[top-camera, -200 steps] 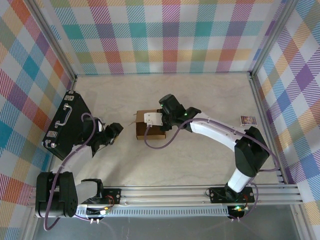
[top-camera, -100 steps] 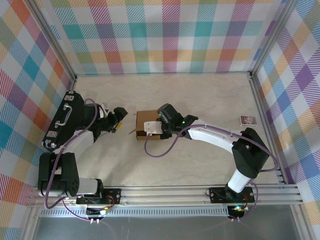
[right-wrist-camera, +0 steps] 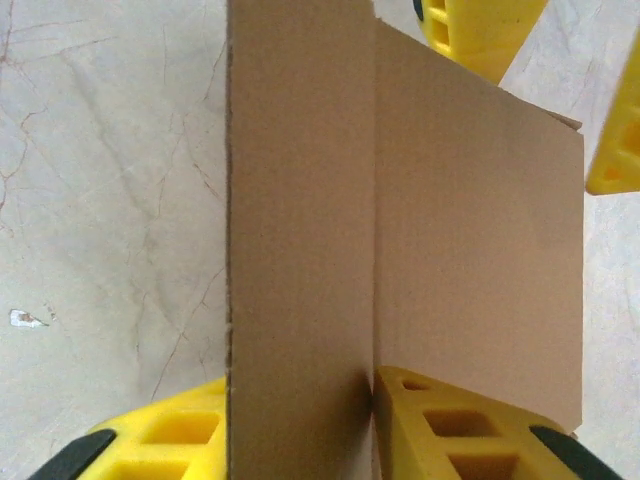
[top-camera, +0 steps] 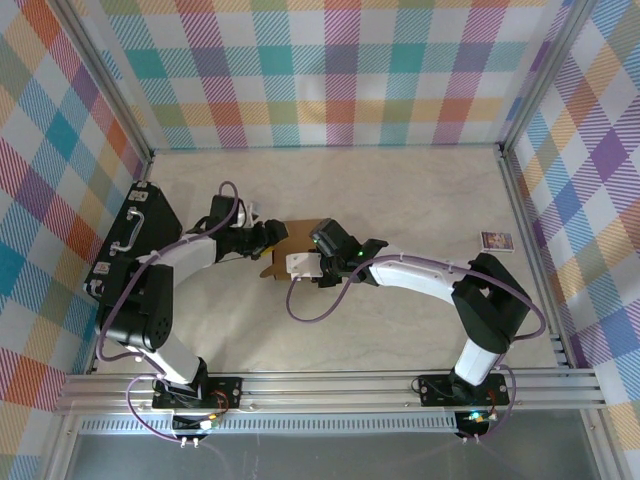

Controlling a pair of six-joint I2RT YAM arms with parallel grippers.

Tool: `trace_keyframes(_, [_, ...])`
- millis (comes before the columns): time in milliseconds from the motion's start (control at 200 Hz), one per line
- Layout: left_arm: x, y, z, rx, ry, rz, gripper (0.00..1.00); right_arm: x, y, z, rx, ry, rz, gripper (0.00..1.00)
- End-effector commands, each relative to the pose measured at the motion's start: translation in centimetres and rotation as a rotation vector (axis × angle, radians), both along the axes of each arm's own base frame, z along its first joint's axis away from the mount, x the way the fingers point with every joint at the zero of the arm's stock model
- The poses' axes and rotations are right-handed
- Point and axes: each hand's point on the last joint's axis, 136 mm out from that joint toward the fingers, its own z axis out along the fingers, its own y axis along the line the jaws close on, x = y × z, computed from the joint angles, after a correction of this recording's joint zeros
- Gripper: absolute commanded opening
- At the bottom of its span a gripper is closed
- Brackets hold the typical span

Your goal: Fold the paper box

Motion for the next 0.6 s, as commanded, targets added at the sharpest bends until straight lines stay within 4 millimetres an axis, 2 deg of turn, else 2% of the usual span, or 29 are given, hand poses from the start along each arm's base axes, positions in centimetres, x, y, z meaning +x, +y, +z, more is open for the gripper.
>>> trace_keyframes(0, [-1.9, 0.7, -4.1, 0.081, 0.126, -0.028, 0.56, -0.5, 0.3, -0.1, 0.018, 0.02, -0.002, 0.38])
trace_keyframes(160, [-2.8, 1.2, -6.0, 0.157, 0.164, -0.042, 0.47, -0.7, 0.4, 0.3, 0.048, 0.041, -0.026, 0.53])
trace_keyframes(355, [-3.3, 1.9, -6.9, 0.204, 0.184, -0.04, 0.43, -2.6, 0.5, 1.8, 0.152, 0.134, -0.029, 0.64])
trace_keyframes(460, [-3.2, 1.9, -6.5, 0.203, 0.176, -0.041, 0.42, -3.5, 0.3, 2.3, 0.19, 0.179, -0.032, 0.67])
trace_keyframes(595, [-3.0, 1.7, -5.1, 0.196, 0.147, -0.045, 0.42, -4.2, 0.1, 3.3, 0.244, 0.217, -0.038, 0.68])
